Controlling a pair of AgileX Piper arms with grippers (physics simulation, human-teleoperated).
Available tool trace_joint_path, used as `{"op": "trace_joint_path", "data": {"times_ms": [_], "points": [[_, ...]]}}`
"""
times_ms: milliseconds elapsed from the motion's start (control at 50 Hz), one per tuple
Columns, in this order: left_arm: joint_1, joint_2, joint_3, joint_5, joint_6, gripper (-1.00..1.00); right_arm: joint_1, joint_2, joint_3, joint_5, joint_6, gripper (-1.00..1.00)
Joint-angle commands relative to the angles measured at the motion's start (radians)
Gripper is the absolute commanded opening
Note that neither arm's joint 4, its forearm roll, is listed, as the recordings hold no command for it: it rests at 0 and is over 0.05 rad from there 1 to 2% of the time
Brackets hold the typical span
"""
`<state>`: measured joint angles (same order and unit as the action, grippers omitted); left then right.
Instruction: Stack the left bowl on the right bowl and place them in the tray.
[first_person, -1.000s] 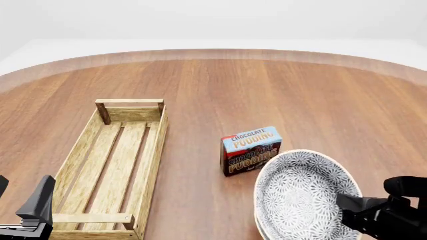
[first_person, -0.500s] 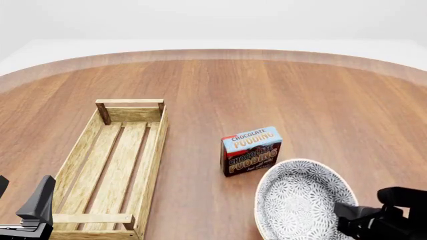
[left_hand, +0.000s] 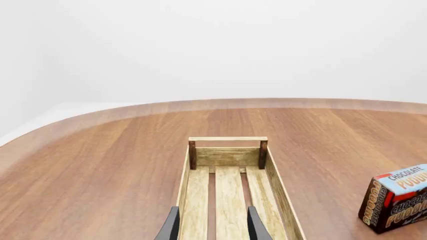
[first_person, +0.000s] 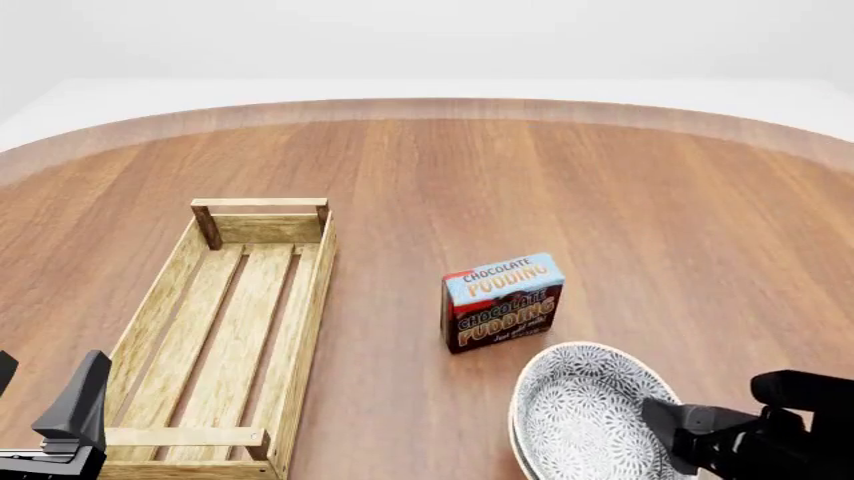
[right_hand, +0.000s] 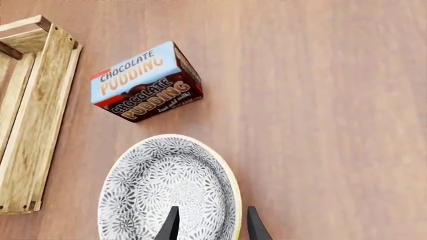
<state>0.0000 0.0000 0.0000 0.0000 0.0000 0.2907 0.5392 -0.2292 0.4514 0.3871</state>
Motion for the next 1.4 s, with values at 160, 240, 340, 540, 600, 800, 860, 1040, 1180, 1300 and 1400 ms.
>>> {"op": "trace_joint_path", "data": {"times_ms": [160, 240, 340, 540, 600, 800, 860, 1040, 1180, 1300, 1400], "points": [[0.0, 0.0, 0.0, 0.0, 0.0, 1.0, -0.001, -0.016, -0.023, 0.032, -0.01, 1.0], [0.0, 0.0, 0.0, 0.0, 0.0, 1.0, -0.015, 0.007, -0.032, 0.033, -0.027, 1.0], [0.0, 0.0, 0.0, 0.0, 0.0, 1.0, -0.062, 0.056, -0.094, 0.077, -0.097, 1.0], [0.0, 0.0, 0.0, 0.0, 0.0, 1.0, -0.14, 0.13, -0.169, 0.131, -0.239, 1.0], [0.0, 0.0, 0.0, 0.0, 0.0, 1.0, -0.132, 0.127, -0.167, 0.138, -0.24, 1.0], [0.0, 0.0, 0.0, 0.0, 0.0, 1.0, -0.098, 0.178, -0.098, 0.058, -0.234, 1.0], [0.0, 0.0, 0.0, 0.0, 0.0, 1.0, -0.093, 0.192, -0.081, 0.037, -0.231, 1.0], [0.0, 0.0, 0.0, 0.0, 0.0, 1.0, -0.077, 0.225, -0.02, -0.045, -0.198, 1.0], [0.0, 0.0, 0.0, 0.0, 0.0, 1.0, -0.081, 0.224, -0.006, -0.053, -0.189, 1.0], [0.0, 0.0, 0.0, 0.0, 0.0, 1.0, -0.081, 0.233, 0.017, -0.08, -0.18, 1.0], [0.0, 0.0, 0.0, 0.0, 0.0, 1.0, -0.078, 0.253, 0.039, -0.116, -0.169, 1.0]]}}
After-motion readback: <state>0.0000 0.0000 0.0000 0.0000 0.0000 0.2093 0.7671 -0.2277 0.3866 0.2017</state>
